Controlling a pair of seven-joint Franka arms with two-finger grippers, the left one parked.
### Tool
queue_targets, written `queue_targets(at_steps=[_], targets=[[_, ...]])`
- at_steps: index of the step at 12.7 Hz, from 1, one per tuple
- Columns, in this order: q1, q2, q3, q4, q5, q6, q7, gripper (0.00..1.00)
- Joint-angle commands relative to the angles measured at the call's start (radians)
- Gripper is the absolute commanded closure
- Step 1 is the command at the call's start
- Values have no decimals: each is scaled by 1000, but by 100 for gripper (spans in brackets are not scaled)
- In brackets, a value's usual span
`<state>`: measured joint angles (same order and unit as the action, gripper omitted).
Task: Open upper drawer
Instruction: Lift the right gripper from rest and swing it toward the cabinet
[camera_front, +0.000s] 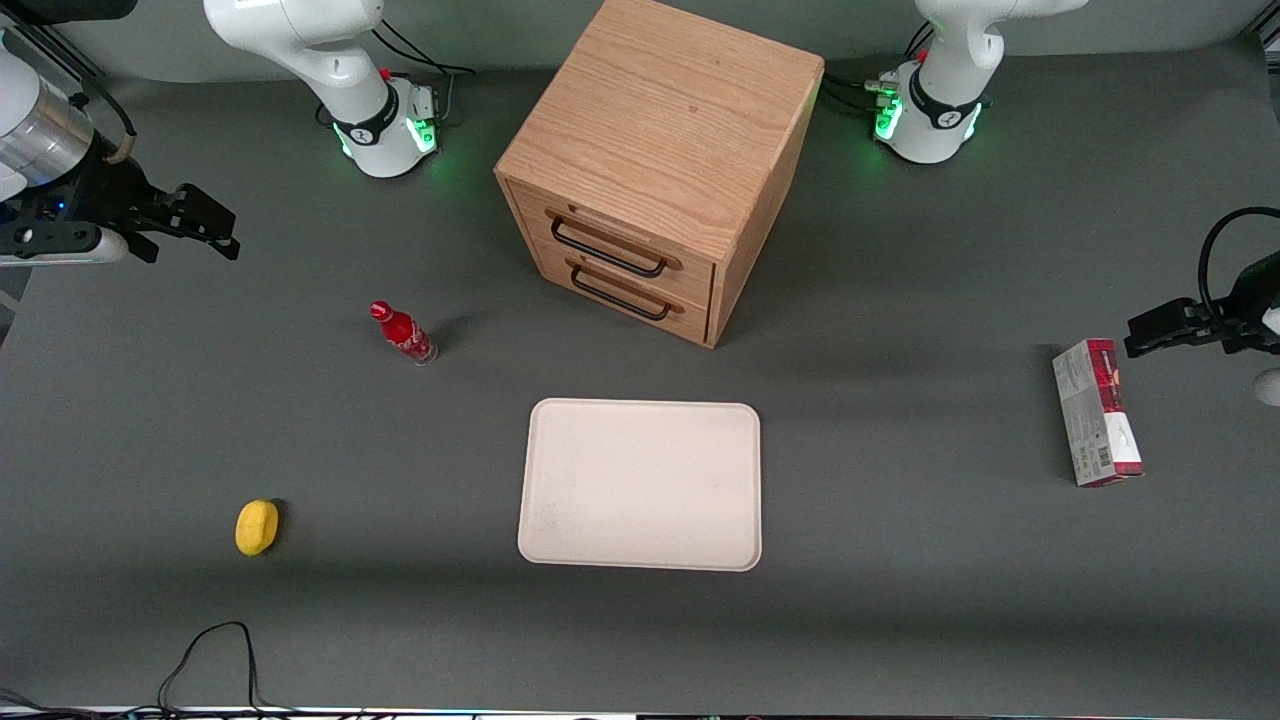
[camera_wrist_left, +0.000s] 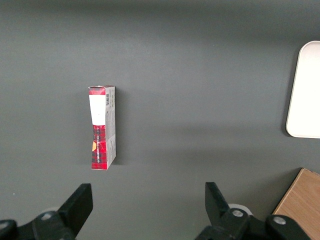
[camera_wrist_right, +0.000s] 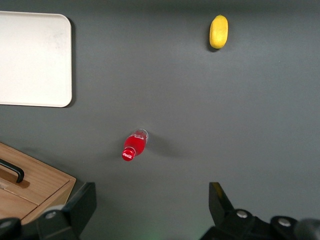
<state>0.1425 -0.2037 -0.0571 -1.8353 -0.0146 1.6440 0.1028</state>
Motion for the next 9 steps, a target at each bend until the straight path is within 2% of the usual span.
queue_targets(at_steps=[1,5,7,9], targets=[[3,12,-1,28,18,-16,26,0],[8,62,26,89,27,-18,29,0],[8,113,141,169,27,-24,23,0],[8,182,299,262,30,-79,14,0]])
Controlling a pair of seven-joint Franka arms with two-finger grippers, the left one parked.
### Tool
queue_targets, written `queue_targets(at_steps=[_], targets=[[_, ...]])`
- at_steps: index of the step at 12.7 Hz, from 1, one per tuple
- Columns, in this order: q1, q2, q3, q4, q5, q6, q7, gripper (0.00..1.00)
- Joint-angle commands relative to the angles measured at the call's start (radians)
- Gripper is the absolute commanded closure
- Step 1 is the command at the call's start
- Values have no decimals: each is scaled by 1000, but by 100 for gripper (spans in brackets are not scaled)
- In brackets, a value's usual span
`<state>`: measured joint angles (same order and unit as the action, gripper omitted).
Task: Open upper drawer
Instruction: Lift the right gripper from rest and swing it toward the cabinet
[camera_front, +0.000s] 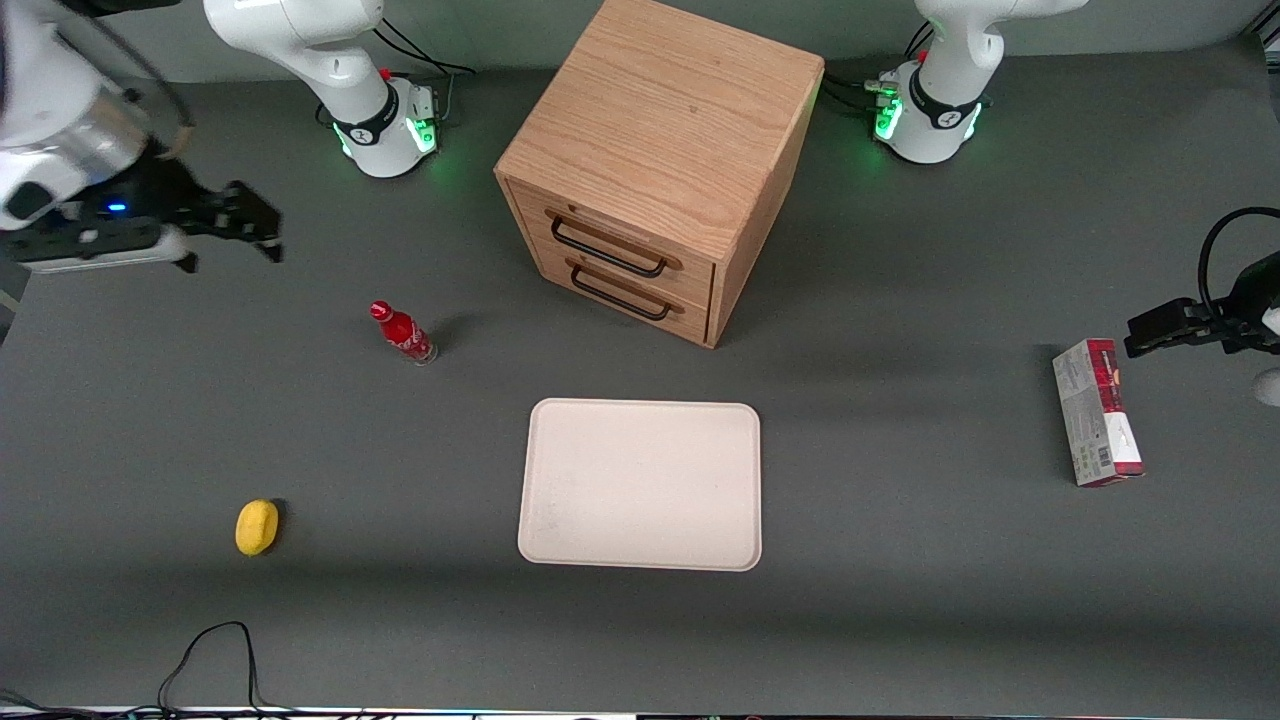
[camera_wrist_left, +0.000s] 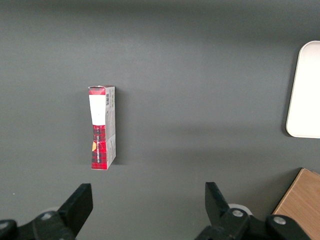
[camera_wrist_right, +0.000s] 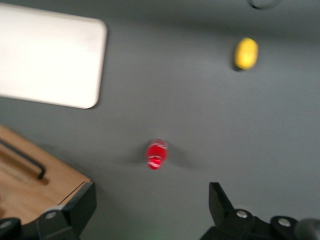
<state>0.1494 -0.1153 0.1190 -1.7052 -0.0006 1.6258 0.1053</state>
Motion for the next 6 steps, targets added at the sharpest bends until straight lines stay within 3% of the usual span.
queue_targets(at_steps=[1,4,6], targets=[[1,130,192,181,16,-67,10,0],[1,205,397,260,27,-73,-71,0],[1,256,444,292,149,-73,-134,0]])
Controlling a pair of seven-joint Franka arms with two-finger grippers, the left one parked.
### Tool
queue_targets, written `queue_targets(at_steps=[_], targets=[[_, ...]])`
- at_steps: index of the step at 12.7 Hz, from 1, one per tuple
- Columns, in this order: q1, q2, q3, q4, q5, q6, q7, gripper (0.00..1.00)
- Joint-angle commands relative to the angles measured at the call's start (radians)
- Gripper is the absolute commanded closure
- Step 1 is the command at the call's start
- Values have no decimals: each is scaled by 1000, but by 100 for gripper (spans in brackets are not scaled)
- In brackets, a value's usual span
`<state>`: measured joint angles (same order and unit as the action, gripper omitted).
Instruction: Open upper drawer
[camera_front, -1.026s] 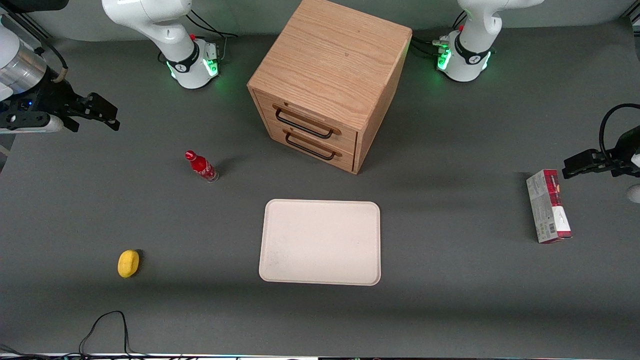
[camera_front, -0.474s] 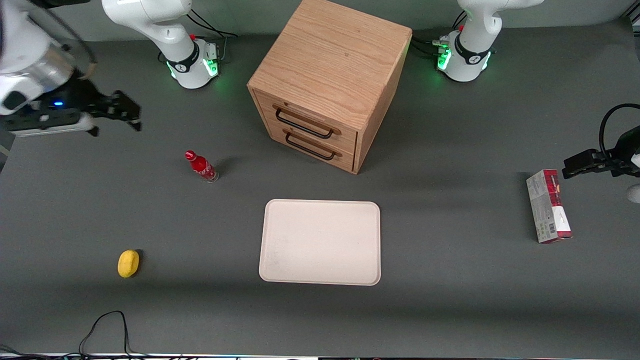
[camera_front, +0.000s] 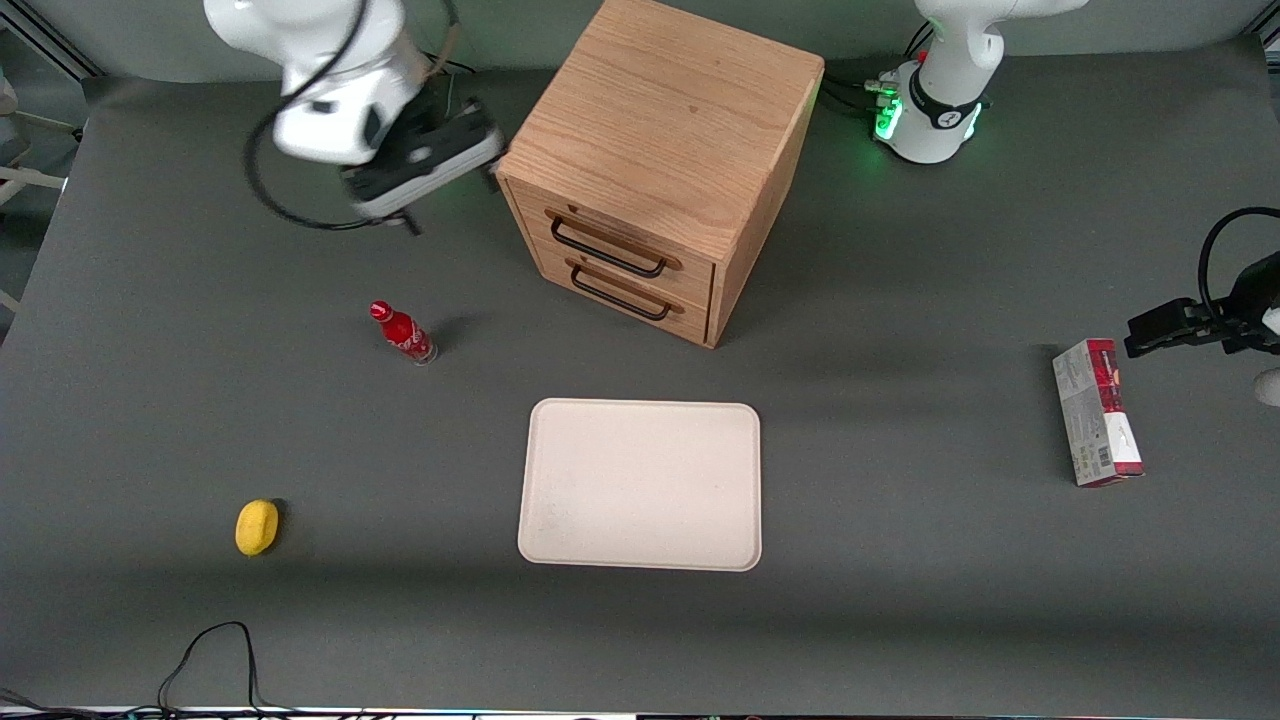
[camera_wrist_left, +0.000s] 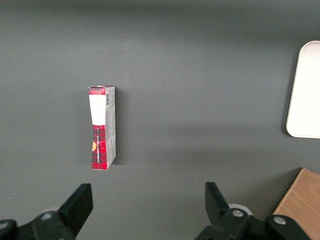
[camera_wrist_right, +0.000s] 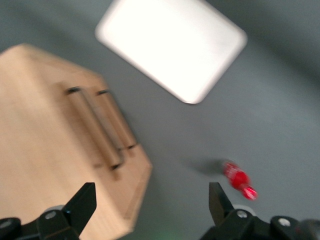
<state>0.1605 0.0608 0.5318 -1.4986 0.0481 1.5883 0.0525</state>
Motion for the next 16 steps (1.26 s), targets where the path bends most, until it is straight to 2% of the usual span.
queue_targets(at_steps=[1,2,5,7,9,11,16], targets=[[-10,100,31,89,180,-36,-89,0],[-10,111,33,90,232,-36,-132,0],[-9,149,34,67,248,-31,-261,0],[-9,174,36,14,231,30,-299,0],[-7,174,37,-96,178,135,-359,0],[-7,181,36,-184,165,227,-437,0],[-1,244,37,-212,90,314,-442,0]])
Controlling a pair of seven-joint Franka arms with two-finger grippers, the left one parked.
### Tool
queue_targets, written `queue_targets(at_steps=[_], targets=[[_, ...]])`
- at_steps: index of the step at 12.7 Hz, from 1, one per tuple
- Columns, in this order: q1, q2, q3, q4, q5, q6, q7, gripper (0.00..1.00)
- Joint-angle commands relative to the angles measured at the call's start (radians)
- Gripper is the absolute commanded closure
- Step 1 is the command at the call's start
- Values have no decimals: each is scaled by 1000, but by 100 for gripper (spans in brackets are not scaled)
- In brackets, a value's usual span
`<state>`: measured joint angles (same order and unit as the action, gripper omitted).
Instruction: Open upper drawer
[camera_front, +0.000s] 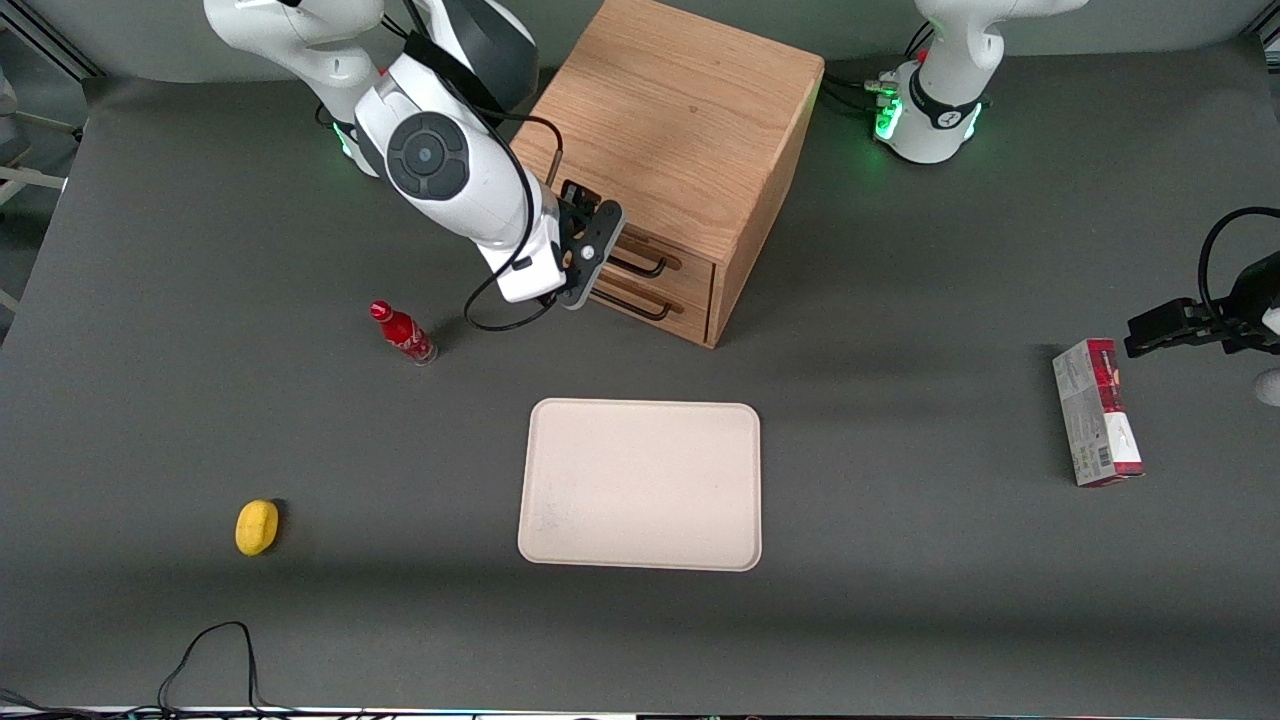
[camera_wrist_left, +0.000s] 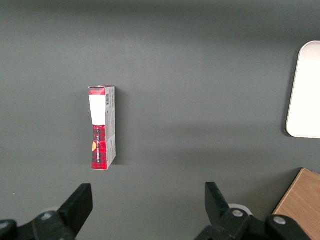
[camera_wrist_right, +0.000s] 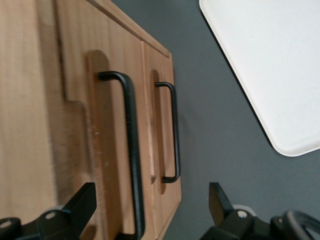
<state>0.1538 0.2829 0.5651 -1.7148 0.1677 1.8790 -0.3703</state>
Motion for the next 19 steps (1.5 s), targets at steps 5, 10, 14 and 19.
queue_targets(at_steps=[5,10,14,19], targets=[[13,50,18,-63,-46,146,-19,0],[12,94,21,-42,-117,158,-21,0],[7,156,-5,78,-187,114,-77,0],[6,266,-119,283,-212,10,-217,0]])
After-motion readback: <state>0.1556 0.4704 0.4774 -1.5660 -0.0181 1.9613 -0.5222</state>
